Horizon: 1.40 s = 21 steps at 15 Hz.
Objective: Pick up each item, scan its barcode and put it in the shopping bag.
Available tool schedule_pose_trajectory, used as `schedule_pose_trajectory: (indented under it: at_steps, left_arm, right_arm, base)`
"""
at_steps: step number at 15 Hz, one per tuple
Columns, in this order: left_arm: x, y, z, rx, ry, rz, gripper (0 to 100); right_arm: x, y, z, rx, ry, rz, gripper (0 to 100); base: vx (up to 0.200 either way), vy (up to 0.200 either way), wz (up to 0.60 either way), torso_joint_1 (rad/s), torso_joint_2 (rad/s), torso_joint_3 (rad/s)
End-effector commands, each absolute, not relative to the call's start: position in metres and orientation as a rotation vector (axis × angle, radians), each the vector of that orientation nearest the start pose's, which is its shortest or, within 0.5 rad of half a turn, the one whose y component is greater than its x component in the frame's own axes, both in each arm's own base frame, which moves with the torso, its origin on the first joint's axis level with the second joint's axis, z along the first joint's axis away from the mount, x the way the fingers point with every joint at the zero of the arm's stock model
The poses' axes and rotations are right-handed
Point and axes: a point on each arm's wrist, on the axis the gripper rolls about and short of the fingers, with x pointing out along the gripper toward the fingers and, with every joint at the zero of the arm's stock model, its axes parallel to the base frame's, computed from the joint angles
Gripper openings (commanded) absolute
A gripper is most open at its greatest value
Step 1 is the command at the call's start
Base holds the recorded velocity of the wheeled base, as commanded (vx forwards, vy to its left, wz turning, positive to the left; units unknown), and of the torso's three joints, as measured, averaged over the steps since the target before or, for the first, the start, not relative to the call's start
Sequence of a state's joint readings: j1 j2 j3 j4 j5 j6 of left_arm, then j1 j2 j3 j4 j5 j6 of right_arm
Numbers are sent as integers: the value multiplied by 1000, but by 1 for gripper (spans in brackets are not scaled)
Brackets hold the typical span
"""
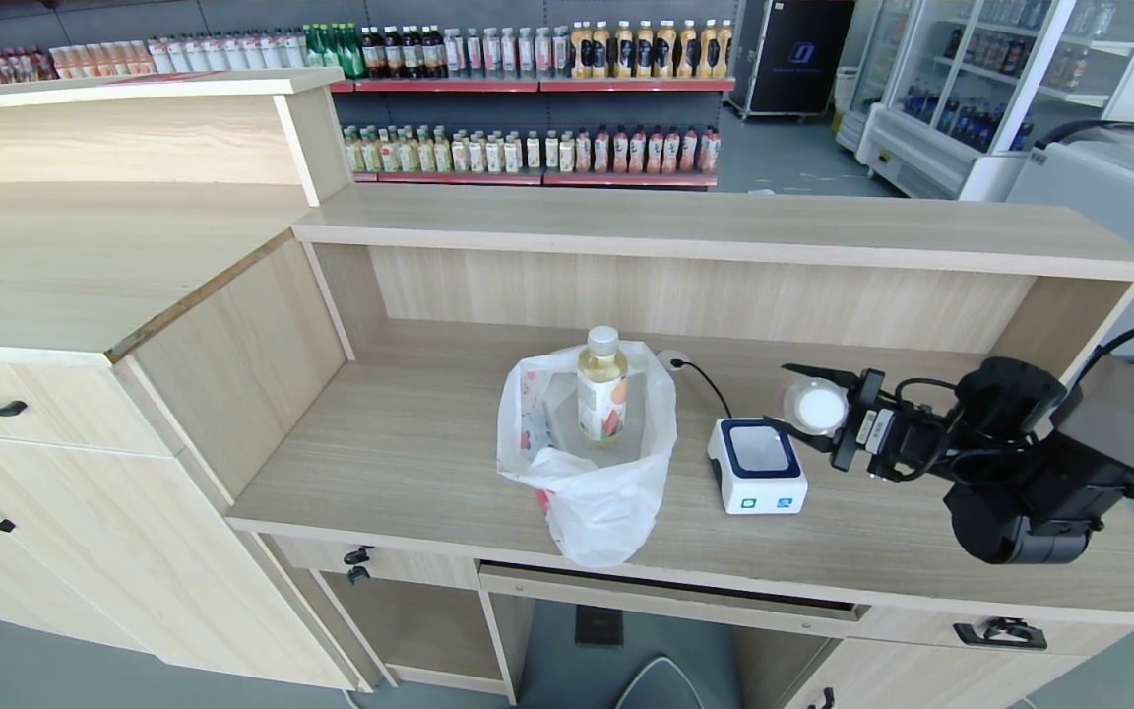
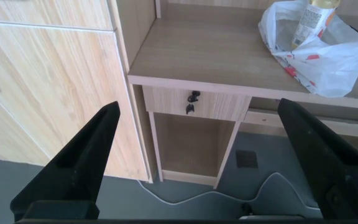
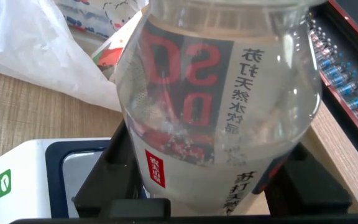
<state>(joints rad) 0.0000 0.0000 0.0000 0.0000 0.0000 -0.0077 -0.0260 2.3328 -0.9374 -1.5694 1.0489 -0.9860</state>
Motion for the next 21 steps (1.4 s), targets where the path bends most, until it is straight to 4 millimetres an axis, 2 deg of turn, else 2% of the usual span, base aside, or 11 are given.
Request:
schedule_pose_trajectory:
  at_steps: [1, 21]
  left_arm:
    - [-23, 0, 75, -8, 0, 0, 100]
    - [-23, 0, 75, -8, 0, 0, 100]
  right_arm:
    - [405, 13, 72, -985, -658, 872, 0]
    - [420, 37, 61, -970, -698, 915, 0]
  base:
    - [0, 0, 0, 0, 0, 0]
    - [0, 0, 0, 0, 0, 0]
